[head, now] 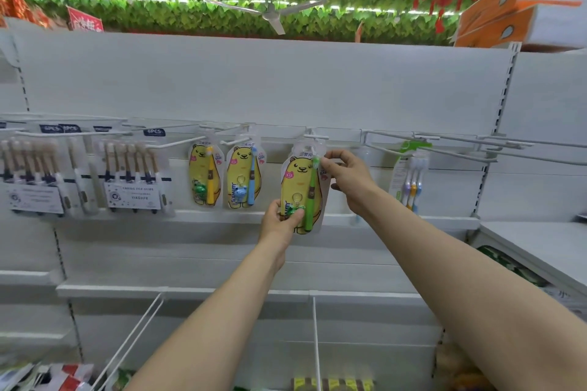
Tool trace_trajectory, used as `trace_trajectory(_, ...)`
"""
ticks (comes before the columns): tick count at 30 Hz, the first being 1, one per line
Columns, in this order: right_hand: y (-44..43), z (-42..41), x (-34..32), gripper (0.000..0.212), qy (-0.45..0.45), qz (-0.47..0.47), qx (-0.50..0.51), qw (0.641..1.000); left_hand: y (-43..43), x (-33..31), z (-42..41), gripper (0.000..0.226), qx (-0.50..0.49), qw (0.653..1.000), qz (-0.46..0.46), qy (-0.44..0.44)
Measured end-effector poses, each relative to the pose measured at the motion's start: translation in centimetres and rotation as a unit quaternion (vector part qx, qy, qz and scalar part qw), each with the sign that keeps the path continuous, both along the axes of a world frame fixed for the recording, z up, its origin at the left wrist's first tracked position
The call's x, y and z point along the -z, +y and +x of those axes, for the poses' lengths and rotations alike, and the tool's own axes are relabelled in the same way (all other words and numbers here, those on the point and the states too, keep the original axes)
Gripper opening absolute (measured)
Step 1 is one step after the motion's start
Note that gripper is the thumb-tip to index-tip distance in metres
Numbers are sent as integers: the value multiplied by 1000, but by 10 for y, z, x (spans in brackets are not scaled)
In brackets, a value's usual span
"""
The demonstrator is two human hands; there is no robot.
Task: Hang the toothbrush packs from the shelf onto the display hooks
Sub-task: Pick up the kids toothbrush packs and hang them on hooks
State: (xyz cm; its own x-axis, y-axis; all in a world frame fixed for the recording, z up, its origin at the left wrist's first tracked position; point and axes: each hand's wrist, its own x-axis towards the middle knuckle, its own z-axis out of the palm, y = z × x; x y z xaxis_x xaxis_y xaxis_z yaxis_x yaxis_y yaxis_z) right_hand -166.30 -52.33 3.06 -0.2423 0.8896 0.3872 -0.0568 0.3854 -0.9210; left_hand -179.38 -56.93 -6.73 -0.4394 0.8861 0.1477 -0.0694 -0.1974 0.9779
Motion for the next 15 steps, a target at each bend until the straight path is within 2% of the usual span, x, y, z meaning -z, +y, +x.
trace_trajectory(5, -7, 4, 3, 16, -24, -6, 45, 999, -26, -11, 2, 58, -13, 999, -41, -2)
trace_trajectory(8, -15, 19, 6, 32, -93, 19, 82, 992, -41, -10, -3, 71, -41, 995, -75, 59)
trace_trajectory(11, -34, 41, 8, 42, -229, 67, 110, 965, -63, -17, -2, 70, -97, 967, -90, 216)
trace_trajectory(15, -63, 79, 1, 44, -420, 196, 126, 877, -99, -44, 15, 60, -133, 872, -76, 464)
